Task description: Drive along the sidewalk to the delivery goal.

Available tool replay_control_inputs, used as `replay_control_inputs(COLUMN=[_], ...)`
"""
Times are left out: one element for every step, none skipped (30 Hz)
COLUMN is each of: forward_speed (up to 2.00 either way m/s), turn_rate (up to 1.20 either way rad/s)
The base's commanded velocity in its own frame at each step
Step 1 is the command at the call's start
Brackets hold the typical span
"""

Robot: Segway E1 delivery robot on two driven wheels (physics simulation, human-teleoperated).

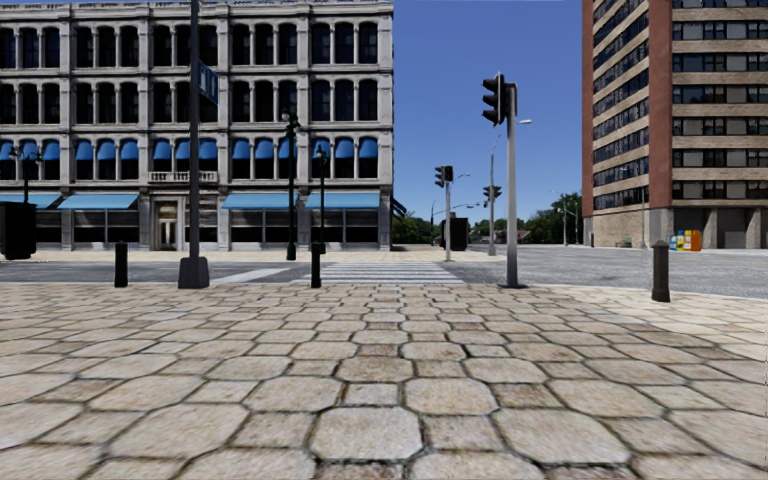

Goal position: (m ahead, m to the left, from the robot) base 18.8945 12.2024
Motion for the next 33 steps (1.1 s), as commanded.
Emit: replay_control_inputs(forward_speed=[2.0,2.0,2.0,2.0,2.0,2.0,2.0,2.0,2.0,2.0,2.0,2.0,2.0,2.0,2.0,2.0,2.0,2.0,2.0,2.0,2.0,2.0,2.0,2.0,2.0,2.0,2.0,2.0,2.0,2.0,2.0,2.0,2.0], turn_rate=[0.0,0.0,0.0,0.0,0.0,0.0,0.0,0.0,0.0,0.0,0.0,0.0,0.0,0.0,0.0,0.0,0.0,0.0,0.0,0.0,0.0,0.0,0.0,0.0,0.0,0.0,0.0,0.0,0.0,0.0,0.0,0.0,0.0])
